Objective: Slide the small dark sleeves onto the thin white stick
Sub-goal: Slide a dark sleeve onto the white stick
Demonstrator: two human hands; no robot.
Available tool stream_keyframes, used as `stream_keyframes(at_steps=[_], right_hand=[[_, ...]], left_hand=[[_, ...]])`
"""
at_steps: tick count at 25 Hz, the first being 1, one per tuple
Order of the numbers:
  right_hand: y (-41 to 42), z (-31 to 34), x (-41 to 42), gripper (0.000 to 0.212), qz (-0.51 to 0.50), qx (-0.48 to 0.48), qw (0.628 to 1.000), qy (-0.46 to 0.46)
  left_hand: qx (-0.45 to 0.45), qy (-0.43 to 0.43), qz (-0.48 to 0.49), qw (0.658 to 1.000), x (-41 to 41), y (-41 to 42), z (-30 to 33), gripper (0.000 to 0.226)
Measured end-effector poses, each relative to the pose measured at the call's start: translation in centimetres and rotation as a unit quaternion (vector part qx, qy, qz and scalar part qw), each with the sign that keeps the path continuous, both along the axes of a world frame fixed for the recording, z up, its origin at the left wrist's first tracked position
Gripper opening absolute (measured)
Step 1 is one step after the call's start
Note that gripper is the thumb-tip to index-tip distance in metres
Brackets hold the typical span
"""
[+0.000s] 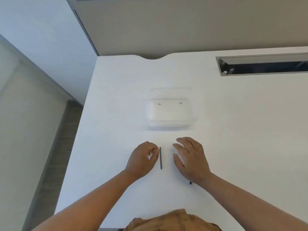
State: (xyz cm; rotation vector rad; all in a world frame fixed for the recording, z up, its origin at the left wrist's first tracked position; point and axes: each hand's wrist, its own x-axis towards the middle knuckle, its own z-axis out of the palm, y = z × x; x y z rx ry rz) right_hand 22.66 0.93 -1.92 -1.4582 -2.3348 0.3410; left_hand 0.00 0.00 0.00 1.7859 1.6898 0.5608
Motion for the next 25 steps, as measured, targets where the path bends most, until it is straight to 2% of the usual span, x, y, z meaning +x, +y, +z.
stream_keyframes(at_steps=[1,4,8,13,17,20,25], right_hand=[[0.0,-0.3,-0.2,0.03,0.003,0.0,1.0,0.002],[-0.5,-0.8,-0.8,0.02,0.017,0.004,1.0,-0.002],[-0.8,-1.5,-0.9,0.016,0.018,-0.011,1.0,0.011],[-1.2,-1.4,-0.4,0.026,-0.03,-0.014,0.999,0.023],[-1.1,-1.2,0.0,0.036,-0.117,-0.094,0.986,0.069],[-0.9,-0.7,0.2,0.04,-0.123,-0.15,0.978,0.072],[-0.3,0.1,0.1,0.04,-0.125,-0.175,0.976,0.033]], left_hand=[[-0.029,-0.03,0.019,0.999,0.1,0.0,-0.4,0.01],[-0.089,-0.043,0.068,0.993,0.3,-0.2,-1.0,0.01],[-0.123,-0.043,0.074,0.989,0.0,-0.2,-1.7,0.015],[-0.139,0.016,0.056,0.989,0.7,0.2,-1.8,0.017],[-0.146,0.022,0.067,0.987,1.1,0.3,-1.7,0.017],[-0.154,0.032,0.071,0.985,1.4,0.5,-1.3,0.022],[-0.167,0.011,0.071,0.983,1.3,0.8,-1.2,0.023]])
